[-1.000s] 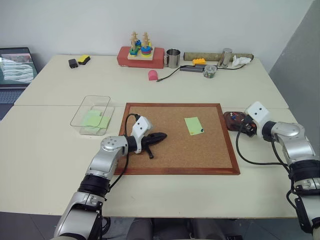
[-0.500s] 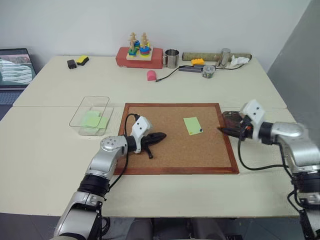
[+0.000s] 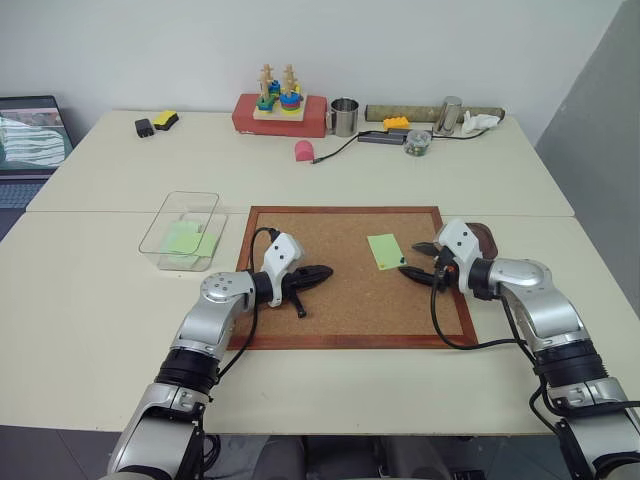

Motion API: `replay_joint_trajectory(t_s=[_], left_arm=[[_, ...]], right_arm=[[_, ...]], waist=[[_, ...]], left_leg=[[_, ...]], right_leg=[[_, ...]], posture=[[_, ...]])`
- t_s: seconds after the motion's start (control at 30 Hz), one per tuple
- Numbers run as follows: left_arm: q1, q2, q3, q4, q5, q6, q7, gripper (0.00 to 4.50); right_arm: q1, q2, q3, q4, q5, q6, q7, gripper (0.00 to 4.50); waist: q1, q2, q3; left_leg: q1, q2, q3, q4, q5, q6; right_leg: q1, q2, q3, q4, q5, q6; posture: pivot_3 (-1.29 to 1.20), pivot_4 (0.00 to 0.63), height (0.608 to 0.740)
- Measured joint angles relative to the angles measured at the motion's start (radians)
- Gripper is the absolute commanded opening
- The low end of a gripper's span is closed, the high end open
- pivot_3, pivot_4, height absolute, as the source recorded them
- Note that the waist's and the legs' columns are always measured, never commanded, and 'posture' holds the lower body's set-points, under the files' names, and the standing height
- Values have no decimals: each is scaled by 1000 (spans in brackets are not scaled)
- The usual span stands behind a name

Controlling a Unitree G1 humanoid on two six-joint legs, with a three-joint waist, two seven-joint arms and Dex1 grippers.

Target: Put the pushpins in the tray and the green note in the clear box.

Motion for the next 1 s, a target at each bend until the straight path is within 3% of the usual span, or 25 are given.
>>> replay_joint_trajectory(t_s=[0.07, 0.27, 0.5, 0.83, 1.0], left_arm=[[0, 0, 0, 0, 0, 0, 1, 0], [0, 0, 0, -1, 0, 0, 1, 0], [0, 0, 0, -1, 1, 1, 1, 0], [2, 1, 0, -3, 2, -1, 1, 0], [3, 2, -3, -4, 2, -3, 1, 0]], right_arm=[[-2, 11, 0, 13, 0, -11, -2, 2640], [-20, 39, 0, 77, 1, -31, -15, 1243], [-27, 50, 1, 102, 2, -48, -14, 31], [-20, 46, -12, 70, 13, -33, 0, 31], [-5, 45, -48, -25, 100, 35, 14, 31]], waist=[[0, 0, 0], [0, 0, 0], [0, 0, 0], [0, 0, 0], [0, 0, 0]], left_leg=[[0, 0, 0, 0, 0, 0], [0, 0, 0, 0, 0, 0], [0, 0, 0, 0, 0, 0], [0, 0, 0, 0, 0, 0], [0, 0, 0, 0, 0, 0]], right_leg=[[0, 0, 0, 0, 0, 0], [0, 0, 0, 0, 0, 0], [0, 0, 0, 0, 0, 0], [0, 0, 0, 0, 0, 0], [0, 0, 0, 0, 0, 0]], posture=[[0, 150, 740], [0, 150, 740], [0, 150, 740], [0, 150, 740], [0, 150, 740]])
